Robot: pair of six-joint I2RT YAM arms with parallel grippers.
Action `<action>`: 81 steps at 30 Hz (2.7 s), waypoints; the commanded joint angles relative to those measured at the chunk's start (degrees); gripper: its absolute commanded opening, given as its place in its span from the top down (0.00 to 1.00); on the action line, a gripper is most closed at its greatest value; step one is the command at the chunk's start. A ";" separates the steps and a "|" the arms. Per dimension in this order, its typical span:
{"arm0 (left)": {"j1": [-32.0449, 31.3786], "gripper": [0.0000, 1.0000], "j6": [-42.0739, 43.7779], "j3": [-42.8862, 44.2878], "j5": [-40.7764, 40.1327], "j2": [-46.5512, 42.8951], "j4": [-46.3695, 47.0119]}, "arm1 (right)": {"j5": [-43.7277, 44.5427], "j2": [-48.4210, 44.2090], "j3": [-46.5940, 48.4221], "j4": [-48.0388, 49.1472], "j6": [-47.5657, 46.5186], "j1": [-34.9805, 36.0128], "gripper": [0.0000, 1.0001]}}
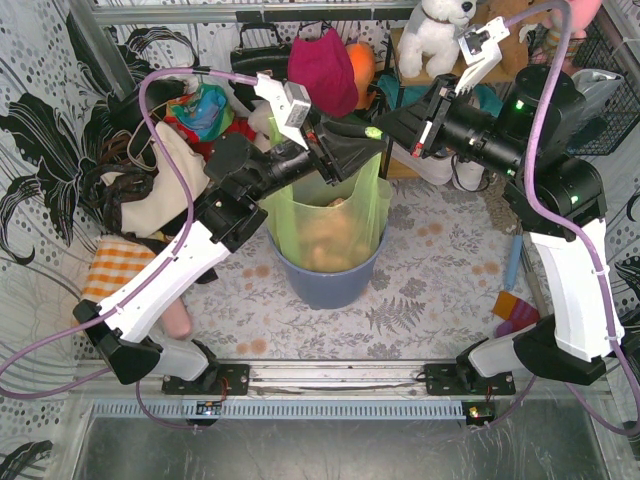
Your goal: Tie the trash bag
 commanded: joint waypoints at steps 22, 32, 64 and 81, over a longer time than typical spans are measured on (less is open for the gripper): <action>0.31 1.00 0.05 -0.98 5.25 -1.02 5.39 | -2.66 -0.93 -0.50 6.04 -2.47 0.02 0.71; 0.34 1.00 -0.32 -5.63 10.80 -4.91 5.93 | -18.27 6.23 5.50 14.57 -11.65 0.06 0.44; 0.21 1.00 -1.40 -7.84 21.21 -7.77 1.73 | -44.42 20.72 8.10 35.28 -10.35 2.09 0.43; 0.25 1.00 0.00 -7.17 20.69 -7.94 -0.52 | -44.45 24.16 11.96 36.52 -8.17 2.55 0.60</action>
